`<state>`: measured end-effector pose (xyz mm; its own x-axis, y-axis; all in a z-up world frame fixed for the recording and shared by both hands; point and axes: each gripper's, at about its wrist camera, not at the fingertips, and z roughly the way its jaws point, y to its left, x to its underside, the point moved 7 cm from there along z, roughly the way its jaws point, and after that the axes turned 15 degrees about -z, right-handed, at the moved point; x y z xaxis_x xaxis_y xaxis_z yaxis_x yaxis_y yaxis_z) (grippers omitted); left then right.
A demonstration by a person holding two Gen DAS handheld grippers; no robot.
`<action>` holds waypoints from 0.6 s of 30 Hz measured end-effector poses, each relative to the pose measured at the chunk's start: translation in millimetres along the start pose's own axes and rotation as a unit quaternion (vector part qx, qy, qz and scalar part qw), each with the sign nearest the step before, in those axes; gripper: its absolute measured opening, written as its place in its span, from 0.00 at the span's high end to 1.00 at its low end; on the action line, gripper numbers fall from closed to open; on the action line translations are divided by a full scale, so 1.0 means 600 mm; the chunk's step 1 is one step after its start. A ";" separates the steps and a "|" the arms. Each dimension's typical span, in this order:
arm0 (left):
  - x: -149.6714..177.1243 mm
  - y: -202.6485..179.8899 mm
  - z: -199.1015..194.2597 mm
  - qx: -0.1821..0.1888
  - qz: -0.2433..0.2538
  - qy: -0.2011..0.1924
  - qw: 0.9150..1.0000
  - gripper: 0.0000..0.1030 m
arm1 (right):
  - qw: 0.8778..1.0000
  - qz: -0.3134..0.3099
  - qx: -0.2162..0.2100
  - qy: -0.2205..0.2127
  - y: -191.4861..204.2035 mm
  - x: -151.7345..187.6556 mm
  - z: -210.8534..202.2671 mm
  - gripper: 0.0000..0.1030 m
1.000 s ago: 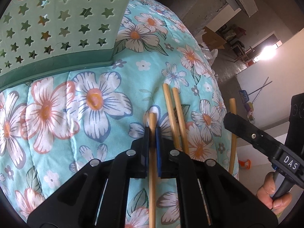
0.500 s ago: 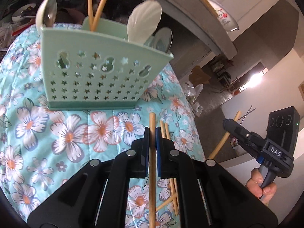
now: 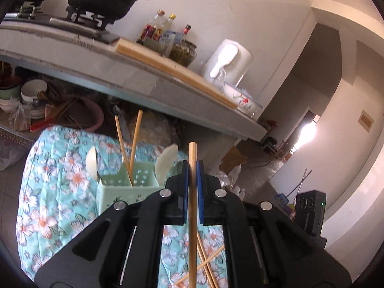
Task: Organize utensils
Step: 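Lift the chopstick with the left tool while the right tool lifts its chopstick toward the holder, then lower the chopstick into the green holder and open the left tool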
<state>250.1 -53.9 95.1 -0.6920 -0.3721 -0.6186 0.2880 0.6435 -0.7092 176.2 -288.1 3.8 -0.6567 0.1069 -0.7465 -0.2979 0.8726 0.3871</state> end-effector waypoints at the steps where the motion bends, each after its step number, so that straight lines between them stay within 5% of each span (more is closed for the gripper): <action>1: -0.016 -0.005 -0.005 0.003 0.002 -0.015 1.000 0.95 | 1.000 0.000 0.000 0.000 0.000 0.000 0.000 0.94; 13: -0.175 -0.016 0.020 0.032 -0.029 -0.184 0.982 0.94 | 1.000 0.016 0.000 0.005 -0.027 0.003 0.012 0.94; 18: -0.207 -0.013 0.061 0.008 -0.009 -0.228 0.974 0.94 | 1.000 0.026 0.001 0.017 -0.049 0.010 0.028 0.94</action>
<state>357.9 -37.4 165.2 -0.3334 -0.6439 -0.6887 0.2907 0.6247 -0.7248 192.5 -304.8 -21.3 -0.6943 0.1368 -0.7066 -0.2611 0.8671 0.4244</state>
